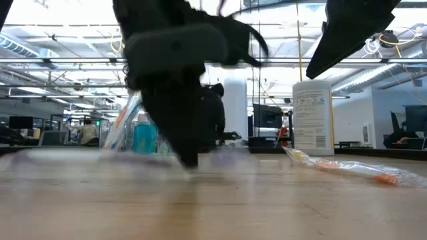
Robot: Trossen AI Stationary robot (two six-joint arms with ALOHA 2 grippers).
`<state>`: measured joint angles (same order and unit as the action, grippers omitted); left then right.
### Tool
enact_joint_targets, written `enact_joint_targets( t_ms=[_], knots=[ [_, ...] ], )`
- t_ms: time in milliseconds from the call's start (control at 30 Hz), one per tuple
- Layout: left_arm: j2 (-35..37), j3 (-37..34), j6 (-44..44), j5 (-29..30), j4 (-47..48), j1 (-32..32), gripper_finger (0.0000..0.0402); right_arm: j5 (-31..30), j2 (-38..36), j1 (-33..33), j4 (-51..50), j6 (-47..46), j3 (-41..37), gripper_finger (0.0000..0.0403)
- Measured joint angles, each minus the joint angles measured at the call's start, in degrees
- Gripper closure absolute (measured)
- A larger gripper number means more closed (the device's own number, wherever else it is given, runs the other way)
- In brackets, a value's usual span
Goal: Pick & Place toothbrushing station
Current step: Put the purple toothbrush into the left compartment of the transparent organizer
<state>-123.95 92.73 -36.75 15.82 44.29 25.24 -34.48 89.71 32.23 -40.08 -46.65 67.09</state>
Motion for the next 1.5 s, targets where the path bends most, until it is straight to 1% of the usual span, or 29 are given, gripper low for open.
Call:
enact_joint_targets(
  t_ms=[100, 267, 333, 467, 533, 633, 700, 833, 1000, 1100, 1167, 1233, 1300, 1400, 1500],
  knots=[
    [5.99, 0.40, -2.67, 3.47, 2.69, 0.54, 0.0382, 0.02, 0.00, 0.02, -0.02, 0.00, 0.00, 0.0286],
    [16.66, 0.27, -5.47, 15.03, 12.55, 2.89, 0.0397, 0.07, 0.00, 0.02, 0.05, 1.28, 0.00, 0.0286],
    [21.77, 0.31, -8.59, 21.53, 15.77, 3.99, 0.0392, 0.43, 0.00, 0.02, -0.03, 2.73, 0.00, 0.0286],
    [29.81, 0.26, -16.99, 37.78, 24.27, 6.86, 0.0381, 4.67, 0.00, 0.00, -0.02, 6.39, 0.00, 0.0287],
    [31.95, -0.15, -21.47, 43.00, 28.42, 8.04, 0.0384, 6.18, 0.00, 0.00, -0.02, 8.85, 0.00, 0.0287],
    [35.10, -1.06, -27.44, 49.87, 34.29, 8.96, 0.0396, 6.12, 0.00, -0.25, 0.01, 11.81, 0.00, 0.0287],
    [36.98, -2.58, -31.13, 52.96, 36.94, 9.00, 0.0396, 6.14, 0.00, -1.04, 0.44, 13.77, 0.00, 0.0287],
    [40.24, -9.04, -36.10, 55.08, 37.78, 7.10, 0.0387, 6.10, 0.00, -3.85, 3.70, 18.28, 0.00, 0.0287],
    [45.76, -19.56, -43.95, 57.61, 37.81, 3.31, 0.0398, 6.08, 0.00, -7.91, 8.29, 23.75, 0.00, 0.0287],
    [49.65, -24.61, -44.76, 56.95, 36.94, 0.15, 0.0393, 6.07, 0.00, -9.85, 9.85, 26.10, 0.00, 0.0287],
    [52.64, -26.77, -42.66, 55.24, 35.18, -1.90, 0.0393, 6.05, 0.00, -10.95, 10.00, 26.95, 0.00, 0.0287],
    [55.63, -27.54, -37.04, 52.68, 32.56, -4.07, 0.0398, 6.08, 0.00, -11.97, 10.04, 26.99, 0.00, 0.0287],
    [58.34, -27.91, -29.01, 49.55, 26.69, -5.91, 0.0398, 6.05, 0.00, -12.99, 10.19, 27.02, 0.00, 0.0287],
    [61.59, -28.34, -11.37, 44.93, 13.31, -8.03, 0.0394, 6.05, 0.00, -14.24, 10.19, 27.02, 0.00, 0.0287],
    [63.29, -29.57, 6.41, 40.83, -0.85, -10.58, 0.0399, 6.06, 0.00, -15.34, 10.17, 27.59, 0.00, 0.0287]
  ],
)
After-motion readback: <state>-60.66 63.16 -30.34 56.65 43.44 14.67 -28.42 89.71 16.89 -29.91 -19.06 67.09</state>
